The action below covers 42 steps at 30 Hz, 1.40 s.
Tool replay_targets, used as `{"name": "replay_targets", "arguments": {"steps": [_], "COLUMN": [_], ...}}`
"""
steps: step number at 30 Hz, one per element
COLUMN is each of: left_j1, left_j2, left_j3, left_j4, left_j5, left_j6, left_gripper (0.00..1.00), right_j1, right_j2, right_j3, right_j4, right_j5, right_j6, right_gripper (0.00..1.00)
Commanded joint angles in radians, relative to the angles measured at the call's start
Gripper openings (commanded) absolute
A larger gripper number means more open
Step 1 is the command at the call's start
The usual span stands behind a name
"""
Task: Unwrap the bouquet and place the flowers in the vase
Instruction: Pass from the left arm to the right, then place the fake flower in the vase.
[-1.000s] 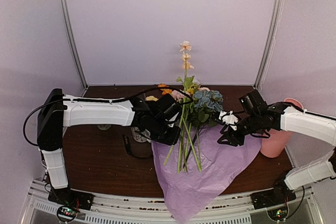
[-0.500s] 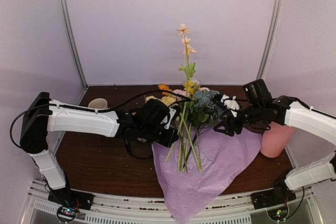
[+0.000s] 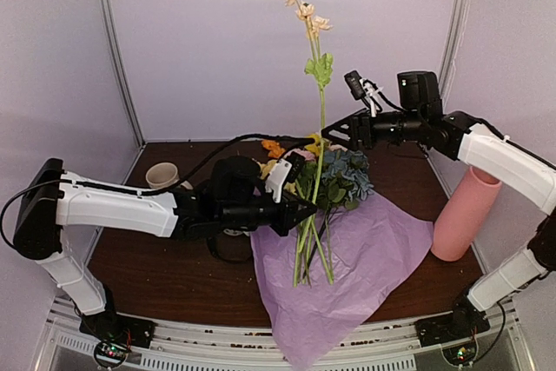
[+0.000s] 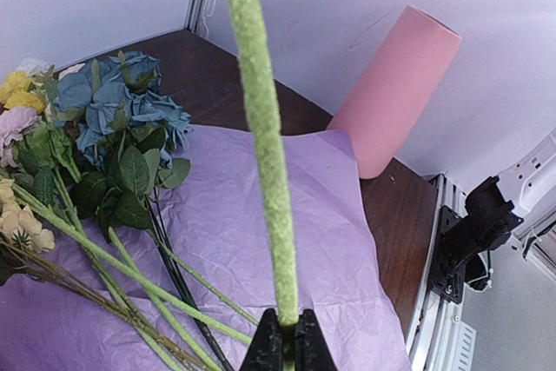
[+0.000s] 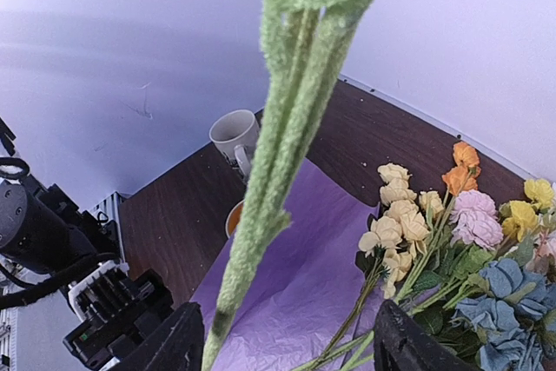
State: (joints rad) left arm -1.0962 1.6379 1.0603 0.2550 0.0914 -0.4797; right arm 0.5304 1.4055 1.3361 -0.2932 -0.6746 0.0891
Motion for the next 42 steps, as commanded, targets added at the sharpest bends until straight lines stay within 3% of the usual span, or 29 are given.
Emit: {"name": "replay_targets", "arguments": {"steps": [1,4,11,13,15,16,17,18,20,29,42], "left_j1": [-0.019,-0.033,-0.046,-0.047,-0.047,-0.047,-0.047,-0.047,-0.047,-0.047,-0.047], "left_j2": [-0.023,-0.022,-0.013,-0.017,-0.017,-0.013,-0.005,0.005,0.024,0.075,0.152], "left_j3": [-0.003,0.002,0.013,0.005,0.006,0.014,0.026,0.042,0.063,0.078,0.148], "left_j4": [0.091,0.078,0.037,0.038,0.027,0.008,-0.019,-0.054,-0.096,-0.084,-0.102], "left_j5": [0.027,0.020,0.010,0.000,-0.013,-0.026,-0.043,-0.055,-0.061,-0.023,0.009], "left_j6": [0.035,0.043,0.065,0.064,0.062,0.062,0.063,0.064,0.068,0.056,0.058], "left_gripper": [0.00,0.00,0.00,0.00,0.01,0.17,0.33,0.42,0.47,0.48,0.47], "right_j1": [-0.004,-0.005,-0.005,-0.006,-0.006,-0.005,-0.006,-0.008,-0.017,-0.060,-0.232], "right_j2": [0.028,0.047,0.085,0.085,0.074,0.065,0.055,0.040,0.006,-0.216,-0.393], "right_j3": [0.065,0.117,0.160,0.159,0.162,0.165,0.173,0.187,0.227,0.368,0.466], "right_j4": [0.086,0.084,0.096,0.095,0.078,0.060,0.038,0.010,-0.052,-0.294,-0.417], "right_j5": [-0.065,-0.071,-0.105,-0.109,-0.107,-0.100,-0.088,-0.076,-0.042,0.267,0.542], "right_j6": [0.088,0.109,0.166,0.170,0.151,0.138,0.116,0.090,0.033,-0.267,-0.433], "right_gripper": [0.67,0.61,0.23,0.17,0.03,0.00,0.00,0.00,0.00,0.00,0.00]}}
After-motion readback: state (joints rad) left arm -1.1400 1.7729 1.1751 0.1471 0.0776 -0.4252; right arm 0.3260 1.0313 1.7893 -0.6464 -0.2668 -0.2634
